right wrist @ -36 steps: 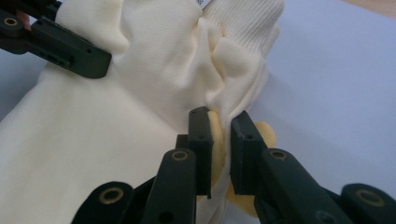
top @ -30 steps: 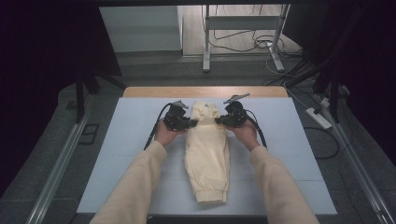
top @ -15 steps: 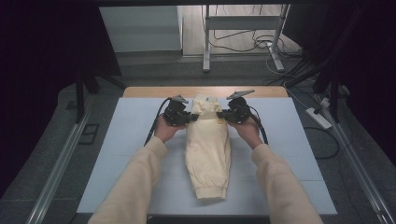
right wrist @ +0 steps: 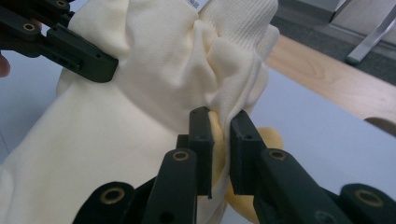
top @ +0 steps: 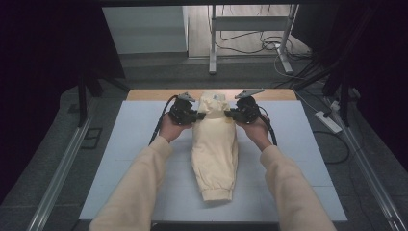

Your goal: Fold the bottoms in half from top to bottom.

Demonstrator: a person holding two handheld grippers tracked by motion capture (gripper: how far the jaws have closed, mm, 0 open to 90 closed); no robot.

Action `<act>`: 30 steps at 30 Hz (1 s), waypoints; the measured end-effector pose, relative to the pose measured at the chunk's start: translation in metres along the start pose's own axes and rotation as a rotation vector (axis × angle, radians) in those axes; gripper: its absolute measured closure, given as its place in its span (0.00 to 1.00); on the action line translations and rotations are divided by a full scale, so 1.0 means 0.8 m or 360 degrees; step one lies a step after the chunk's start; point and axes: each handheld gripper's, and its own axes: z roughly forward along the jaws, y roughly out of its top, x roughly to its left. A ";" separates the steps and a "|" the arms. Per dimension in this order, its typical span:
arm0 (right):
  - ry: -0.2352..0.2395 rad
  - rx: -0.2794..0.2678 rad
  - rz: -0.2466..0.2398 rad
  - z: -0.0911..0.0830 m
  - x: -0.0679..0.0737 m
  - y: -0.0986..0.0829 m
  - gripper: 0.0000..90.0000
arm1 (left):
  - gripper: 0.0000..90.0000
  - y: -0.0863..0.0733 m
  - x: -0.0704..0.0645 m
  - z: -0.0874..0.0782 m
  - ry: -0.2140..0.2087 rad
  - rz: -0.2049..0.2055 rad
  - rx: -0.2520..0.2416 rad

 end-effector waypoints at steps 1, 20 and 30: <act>-0.0011 -0.0026 -0.0007 -0.003 -0.001 0.006 0.90 | 0.88 0.004 0.001 -0.003 0.0005 0.0006 -0.0009; -0.0074 -0.0080 -0.0085 -0.014 -0.008 0.019 0.90 | 0.89 0.026 0.001 -0.008 0.0031 0.0051 -0.0048; -0.0123 -0.0141 -0.0106 -0.029 -0.008 0.028 0.90 | 0.89 0.032 -0.003 -0.011 0.0021 0.0072 -0.0080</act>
